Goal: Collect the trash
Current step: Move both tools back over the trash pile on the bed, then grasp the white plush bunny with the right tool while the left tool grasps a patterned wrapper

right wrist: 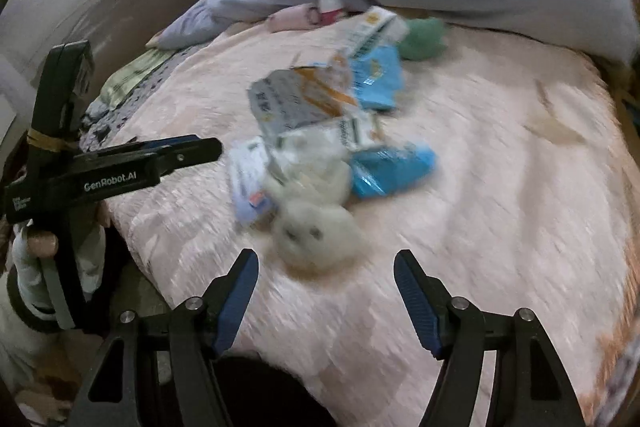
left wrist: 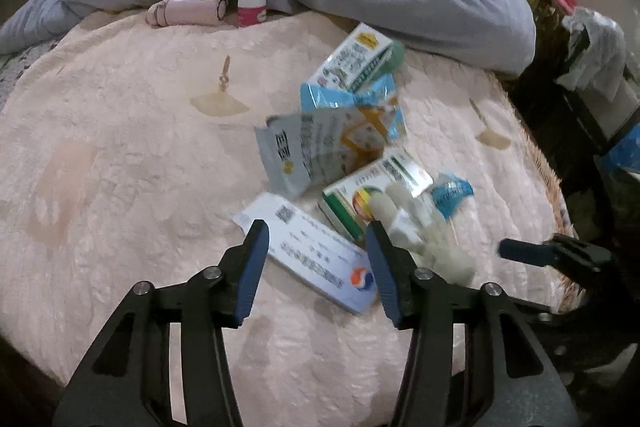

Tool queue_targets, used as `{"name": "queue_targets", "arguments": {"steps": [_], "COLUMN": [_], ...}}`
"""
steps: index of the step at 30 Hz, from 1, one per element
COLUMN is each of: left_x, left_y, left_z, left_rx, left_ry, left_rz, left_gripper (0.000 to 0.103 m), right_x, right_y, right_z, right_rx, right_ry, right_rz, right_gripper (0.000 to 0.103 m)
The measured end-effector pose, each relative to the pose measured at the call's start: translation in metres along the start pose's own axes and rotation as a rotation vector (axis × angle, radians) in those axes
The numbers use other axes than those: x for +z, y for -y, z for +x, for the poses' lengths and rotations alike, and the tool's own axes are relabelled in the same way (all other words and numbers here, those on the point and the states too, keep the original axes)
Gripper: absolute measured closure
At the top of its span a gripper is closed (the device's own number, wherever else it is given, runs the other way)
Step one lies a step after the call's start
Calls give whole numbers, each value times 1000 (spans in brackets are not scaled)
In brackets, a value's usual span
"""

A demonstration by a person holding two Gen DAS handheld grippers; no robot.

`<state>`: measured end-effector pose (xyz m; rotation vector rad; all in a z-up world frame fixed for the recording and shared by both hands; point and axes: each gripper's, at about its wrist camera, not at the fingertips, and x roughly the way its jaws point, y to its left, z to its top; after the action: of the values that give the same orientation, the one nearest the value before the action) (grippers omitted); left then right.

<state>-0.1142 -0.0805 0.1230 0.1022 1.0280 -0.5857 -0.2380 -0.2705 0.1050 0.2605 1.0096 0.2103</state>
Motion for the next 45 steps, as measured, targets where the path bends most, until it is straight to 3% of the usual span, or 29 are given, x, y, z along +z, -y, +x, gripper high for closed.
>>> {"name": "queue_targets", "arguments": {"steps": [8,11,18,22,29,30,32,36,45], "left_x": [42,58,77,77,73,71,67,64,65], "left_y": [-17,-18,-6,5,26,29,33,29,30], "left_z": [17,30,67,77,99,102,105,94,31], "left_rx": [-7,-23,-65,-110,-97,-74,-33,-29,-94], "left_ry": [38,40,-40,-84,-157,-163,-170,-159,-46], "left_rz": [58,101,257,345,379,384,384,352,239], "left_gripper": [49,49,49,49,50,53,68,84,89], "right_x": [27,23,10,-1,-14,-14,-13,-14,-22], "right_y": [-8,-2,22,42,76,76,72,67,60], "right_z": [68,80,34,8,-1,0,4,11,-35], "right_rx": [31,25,-11,-81,-132,-135,-155,-182,-193], "right_ry": [-92,-99,-28,-9,-15,-12,-2,13,107], "right_rz": [0,16,22,49,125,126,104,80,91], "right_gripper": [33,48,50,50,50,50,50,50,51]}}
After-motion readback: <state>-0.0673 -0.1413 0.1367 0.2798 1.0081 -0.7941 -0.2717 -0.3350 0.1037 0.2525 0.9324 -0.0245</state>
